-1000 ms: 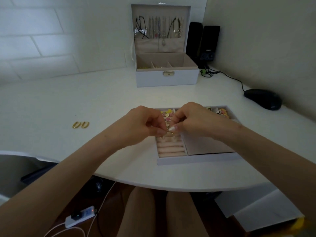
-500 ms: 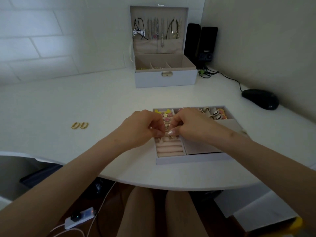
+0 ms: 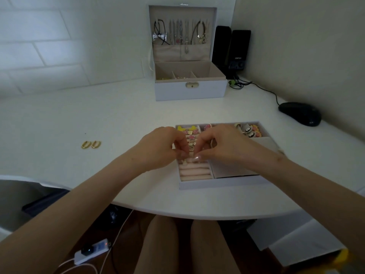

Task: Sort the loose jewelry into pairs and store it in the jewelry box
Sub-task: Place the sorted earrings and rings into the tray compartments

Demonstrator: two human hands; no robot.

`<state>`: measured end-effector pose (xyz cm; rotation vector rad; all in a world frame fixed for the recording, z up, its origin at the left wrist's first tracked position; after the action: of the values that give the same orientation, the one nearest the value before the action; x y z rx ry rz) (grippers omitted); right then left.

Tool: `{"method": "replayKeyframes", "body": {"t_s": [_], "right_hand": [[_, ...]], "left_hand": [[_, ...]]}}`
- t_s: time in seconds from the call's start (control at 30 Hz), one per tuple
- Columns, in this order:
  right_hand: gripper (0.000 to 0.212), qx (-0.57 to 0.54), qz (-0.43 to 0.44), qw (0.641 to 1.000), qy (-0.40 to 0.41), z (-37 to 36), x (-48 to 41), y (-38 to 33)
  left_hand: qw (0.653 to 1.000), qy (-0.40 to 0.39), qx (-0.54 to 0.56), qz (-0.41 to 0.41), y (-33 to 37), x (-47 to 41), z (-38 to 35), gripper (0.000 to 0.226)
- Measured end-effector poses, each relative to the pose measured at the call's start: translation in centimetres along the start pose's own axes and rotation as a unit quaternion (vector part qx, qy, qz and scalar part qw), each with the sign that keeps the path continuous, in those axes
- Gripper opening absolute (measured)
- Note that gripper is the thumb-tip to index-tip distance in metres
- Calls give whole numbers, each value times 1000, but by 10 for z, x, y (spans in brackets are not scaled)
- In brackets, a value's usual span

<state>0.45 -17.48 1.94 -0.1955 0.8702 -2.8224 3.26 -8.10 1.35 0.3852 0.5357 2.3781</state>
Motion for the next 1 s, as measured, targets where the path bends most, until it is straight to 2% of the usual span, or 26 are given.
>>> {"method": "replayKeyframes", "body": {"t_s": [0.1, 0.33, 0.53, 0.73, 1.0], "right_hand": [[5, 9, 2, 1000, 4, 0, 2, -1], [10, 36, -9, 999, -12, -3, 4, -4], [6, -13, -39, 999, 16, 1, 3, 0], [12, -50, -62, 996, 29, 4, -1, 8], [11, -37, -52, 996, 60, 7, 0, 8]], "left_hand": [[1000, 5, -8, 1, 0, -2, 2, 5], [999, 34, -28, 14, -3, -2, 1, 17], [998, 60, -31, 11, -3, 2, 2, 17], [997, 70, -32, 14, -2, 6, 4, 17], [997, 77, -16, 7, -1, 8, 6, 14]]}}
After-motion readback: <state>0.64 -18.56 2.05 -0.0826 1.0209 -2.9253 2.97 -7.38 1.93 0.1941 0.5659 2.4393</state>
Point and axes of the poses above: each hand's wrist, its own x-axis away from the middle knuckle, its own z-axis out of the back of the hand, y = z × x, the point moved 9 cm from there along -x, towards the middle knuckle, and after that the axes turned 7 degrees about -y, right-handed, at the moved point
